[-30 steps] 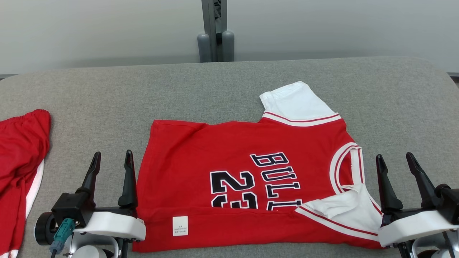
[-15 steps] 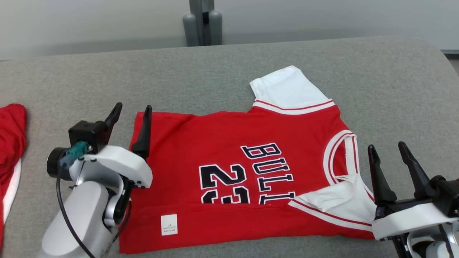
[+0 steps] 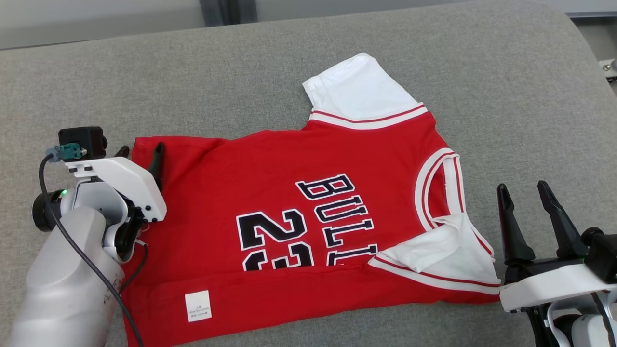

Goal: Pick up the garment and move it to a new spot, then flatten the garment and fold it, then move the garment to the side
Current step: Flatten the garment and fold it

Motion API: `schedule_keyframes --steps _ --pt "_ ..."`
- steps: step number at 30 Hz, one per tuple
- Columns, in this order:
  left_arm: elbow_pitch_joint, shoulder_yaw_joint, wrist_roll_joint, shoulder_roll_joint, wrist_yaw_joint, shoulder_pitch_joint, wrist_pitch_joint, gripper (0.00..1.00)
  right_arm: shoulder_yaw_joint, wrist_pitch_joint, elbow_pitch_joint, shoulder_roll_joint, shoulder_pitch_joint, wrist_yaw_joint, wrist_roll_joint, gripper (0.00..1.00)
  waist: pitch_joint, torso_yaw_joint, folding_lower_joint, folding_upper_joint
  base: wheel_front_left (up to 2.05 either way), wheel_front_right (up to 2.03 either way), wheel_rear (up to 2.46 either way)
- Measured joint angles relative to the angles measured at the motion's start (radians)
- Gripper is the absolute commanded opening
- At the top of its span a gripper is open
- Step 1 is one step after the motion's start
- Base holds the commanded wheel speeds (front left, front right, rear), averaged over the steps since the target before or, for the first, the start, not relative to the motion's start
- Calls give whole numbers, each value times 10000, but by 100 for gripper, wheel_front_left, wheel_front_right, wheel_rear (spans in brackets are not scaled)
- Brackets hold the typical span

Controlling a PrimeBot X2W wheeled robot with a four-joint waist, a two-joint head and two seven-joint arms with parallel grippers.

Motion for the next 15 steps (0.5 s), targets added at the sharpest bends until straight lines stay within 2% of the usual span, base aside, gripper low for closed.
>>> schedule_keyframes --steps 1,2,3,5,15 --pt "188 36 -59 -27 -4 -70 54 100 -19 -6 36 0 -35 0 0 100 41 1 0 0 0 0 0" --pt "336 84 -157 -71 -71 -134 82 95 -33 -15 63 0 -83 0 2 100 71 10 0 0 0 0 0" --pt "445 123 -245 -142 -92 -196 84 59 -56 -17 81 2 -137 0 6 100 88 32 0 0 0 0 0" --pt "621 119 -293 -203 -219 -340 84 0 -111 -33 117 -2 -203 0 15 100 132 91 0 0 0 0 0" --pt "951 -100 -261 -462 -510 -897 -295 0 -347 332 947 -495 -2201 0 656 100 359 424 0 0 0 0 0"
